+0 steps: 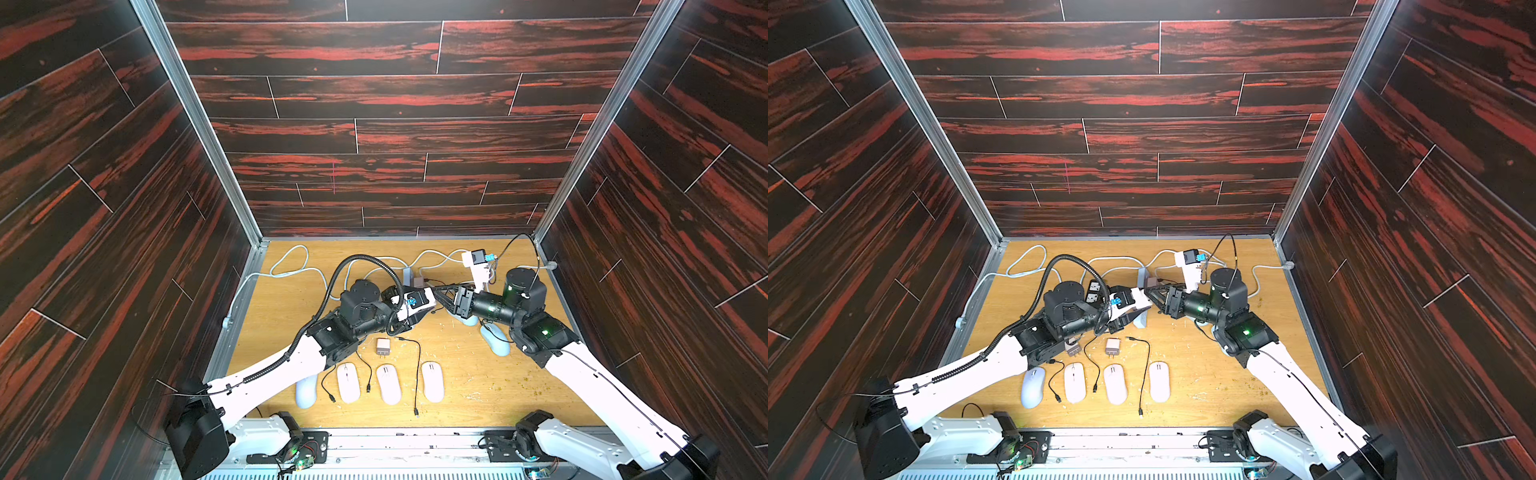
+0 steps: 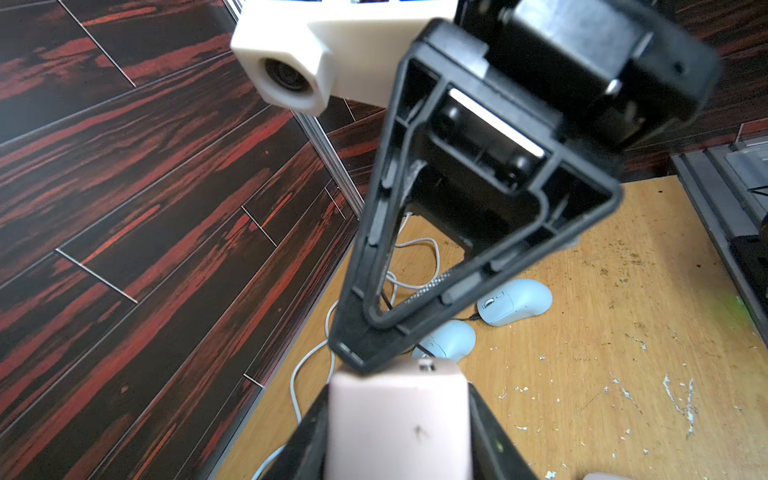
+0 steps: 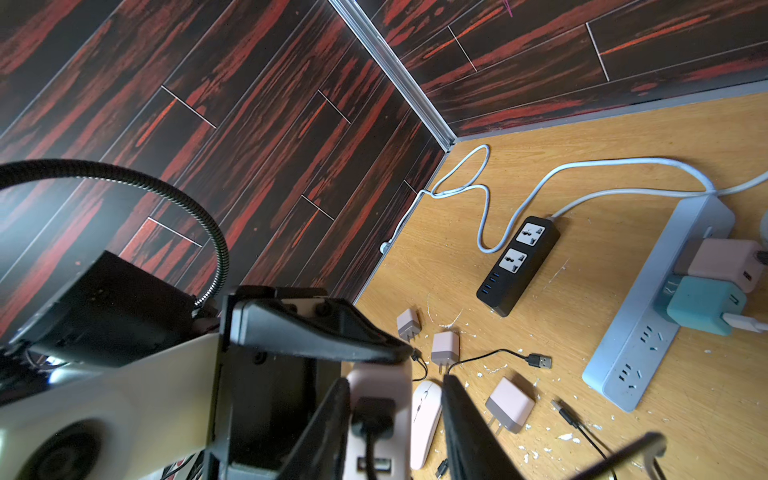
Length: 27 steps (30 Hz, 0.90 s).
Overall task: Unplug the wireless mouse
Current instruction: Remove the power cord from the plug.
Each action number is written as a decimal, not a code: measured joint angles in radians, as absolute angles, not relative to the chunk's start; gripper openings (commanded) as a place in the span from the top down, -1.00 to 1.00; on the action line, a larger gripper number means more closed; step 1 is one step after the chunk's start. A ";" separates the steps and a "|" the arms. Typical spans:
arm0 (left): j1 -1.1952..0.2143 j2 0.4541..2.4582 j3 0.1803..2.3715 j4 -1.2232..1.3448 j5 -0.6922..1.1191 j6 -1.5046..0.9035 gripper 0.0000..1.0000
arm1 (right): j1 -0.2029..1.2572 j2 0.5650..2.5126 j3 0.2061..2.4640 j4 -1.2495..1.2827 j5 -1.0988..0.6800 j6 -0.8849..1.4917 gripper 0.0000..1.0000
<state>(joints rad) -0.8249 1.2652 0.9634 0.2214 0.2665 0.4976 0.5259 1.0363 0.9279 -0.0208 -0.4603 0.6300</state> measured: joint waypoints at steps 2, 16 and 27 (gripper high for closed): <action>-0.825 1.266 0.963 0.221 0.270 0.498 1.00 | 0.526 1.036 0.928 -0.020 -0.460 0.630 0.20; -0.825 1.265 0.963 0.218 0.274 0.498 1.00 | 0.526 1.036 0.927 0.007 -0.464 0.638 0.58; -0.825 1.265 0.963 0.214 0.271 0.499 1.00 | 0.526 1.036 0.926 0.009 -0.471 0.647 1.00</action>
